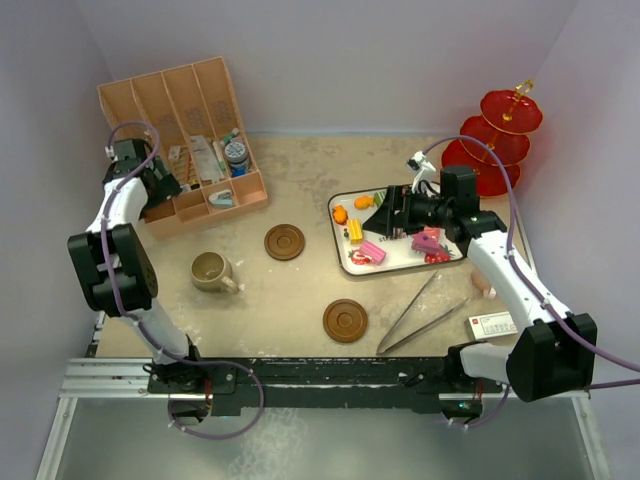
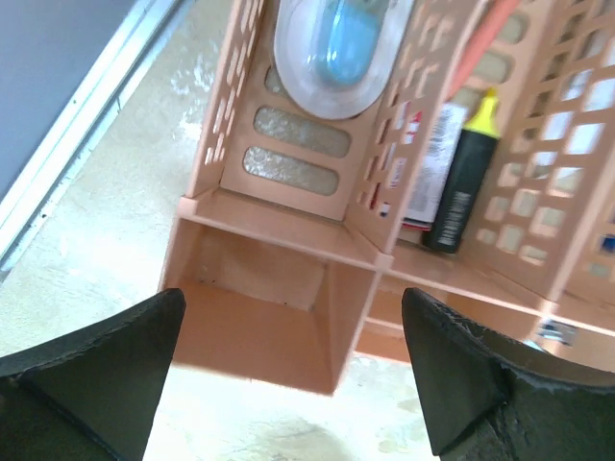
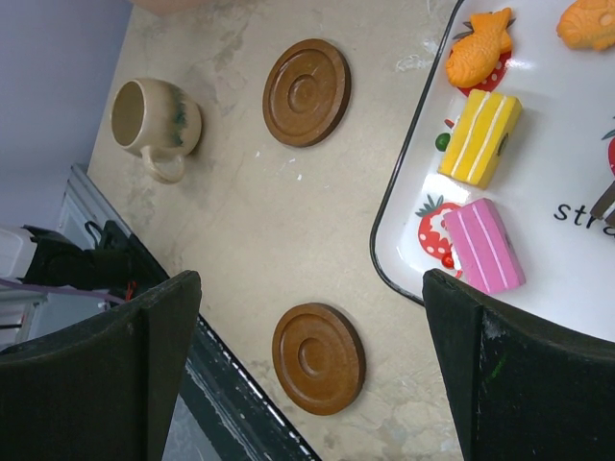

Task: Serve the afternoon tea
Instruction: Adjust the distractor at the corner of the board.

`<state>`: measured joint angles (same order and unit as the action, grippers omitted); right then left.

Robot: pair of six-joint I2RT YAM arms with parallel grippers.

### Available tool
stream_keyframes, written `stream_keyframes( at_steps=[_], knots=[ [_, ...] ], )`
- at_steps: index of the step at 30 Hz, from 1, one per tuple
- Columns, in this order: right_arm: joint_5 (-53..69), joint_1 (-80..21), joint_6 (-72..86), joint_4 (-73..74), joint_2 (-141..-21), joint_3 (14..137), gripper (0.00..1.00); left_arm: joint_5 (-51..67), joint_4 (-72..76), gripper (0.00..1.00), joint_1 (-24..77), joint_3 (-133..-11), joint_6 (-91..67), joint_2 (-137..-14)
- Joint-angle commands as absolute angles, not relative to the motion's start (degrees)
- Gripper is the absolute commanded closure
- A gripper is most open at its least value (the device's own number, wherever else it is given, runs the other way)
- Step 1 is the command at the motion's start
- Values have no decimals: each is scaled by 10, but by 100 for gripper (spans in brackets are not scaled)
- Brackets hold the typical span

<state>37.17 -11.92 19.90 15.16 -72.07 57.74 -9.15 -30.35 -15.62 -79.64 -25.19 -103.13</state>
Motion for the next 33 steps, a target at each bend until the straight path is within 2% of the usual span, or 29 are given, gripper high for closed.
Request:
stream_keyframes(
  at_steps=[1, 5, 9, 13, 19, 23, 33],
  knots=[
    [381, -117, 191, 147, -720, 580, 1, -40, -259, 8, -166, -787, -275, -931],
    [384, -117, 196, 140, -722, 573, 1, 57, -222, 8, -149, -746, -290, -899],
    [385, -117, 199, 138, -721, 570, 1, 121, -211, 8, -109, -737, -293, -932],
    [381, -117, 198, 148, -716, 574, 1, 96, -196, 8, -108, -742, -302, -986],
    [373, -117, 193, 149, -714, 572, 1, 55, -266, 10, -115, -814, -279, -1079],
    [376, -117, 192, 154, -724, 576, 1, -19, -278, 10, -135, -812, -283, -1083],
    [339, -117, 178, 166, -766, 605, 1, -57, -308, 10, -152, -859, -265, -1082]
  ],
)
